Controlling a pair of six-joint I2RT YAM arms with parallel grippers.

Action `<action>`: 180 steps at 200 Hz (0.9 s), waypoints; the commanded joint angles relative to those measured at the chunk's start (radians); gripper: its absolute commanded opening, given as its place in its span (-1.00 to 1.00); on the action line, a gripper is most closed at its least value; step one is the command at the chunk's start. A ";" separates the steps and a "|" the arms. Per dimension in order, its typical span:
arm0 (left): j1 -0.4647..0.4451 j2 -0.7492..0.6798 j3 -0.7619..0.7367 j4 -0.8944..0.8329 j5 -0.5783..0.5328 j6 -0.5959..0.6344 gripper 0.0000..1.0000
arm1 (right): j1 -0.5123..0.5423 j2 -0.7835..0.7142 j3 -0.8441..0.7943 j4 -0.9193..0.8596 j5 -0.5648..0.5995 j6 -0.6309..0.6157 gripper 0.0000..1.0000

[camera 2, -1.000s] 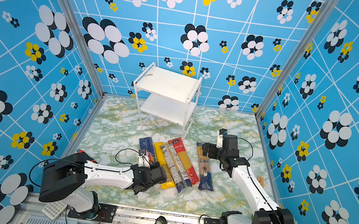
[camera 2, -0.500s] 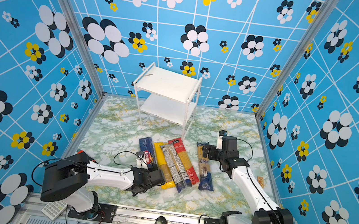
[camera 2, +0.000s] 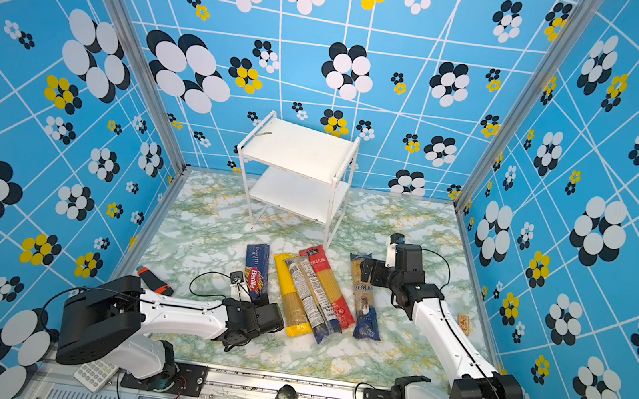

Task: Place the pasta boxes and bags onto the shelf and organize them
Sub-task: 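Close the left gripper on the Barilla box's near end and lift it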

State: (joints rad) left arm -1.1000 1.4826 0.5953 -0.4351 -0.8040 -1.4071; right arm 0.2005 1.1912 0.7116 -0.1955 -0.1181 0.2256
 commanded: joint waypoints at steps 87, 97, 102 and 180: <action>-0.018 -0.023 -0.115 0.142 0.067 0.272 0.99 | 0.013 0.019 -0.010 0.028 -0.005 0.014 0.99; -0.027 -0.017 -0.117 0.142 0.073 0.272 0.99 | 0.013 0.022 -0.009 0.029 -0.005 0.014 0.99; -0.033 -0.015 -0.115 0.139 0.074 0.273 0.99 | 0.013 0.023 -0.009 0.031 -0.007 0.014 0.98; -0.078 -0.005 -0.130 0.098 0.088 0.208 1.00 | 0.014 0.042 -0.009 0.036 -0.015 0.004 0.99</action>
State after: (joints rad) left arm -1.1667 1.4635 0.5011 -0.2756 -0.7662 -1.1694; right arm 0.2054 1.2285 0.7113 -0.1753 -0.1188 0.2256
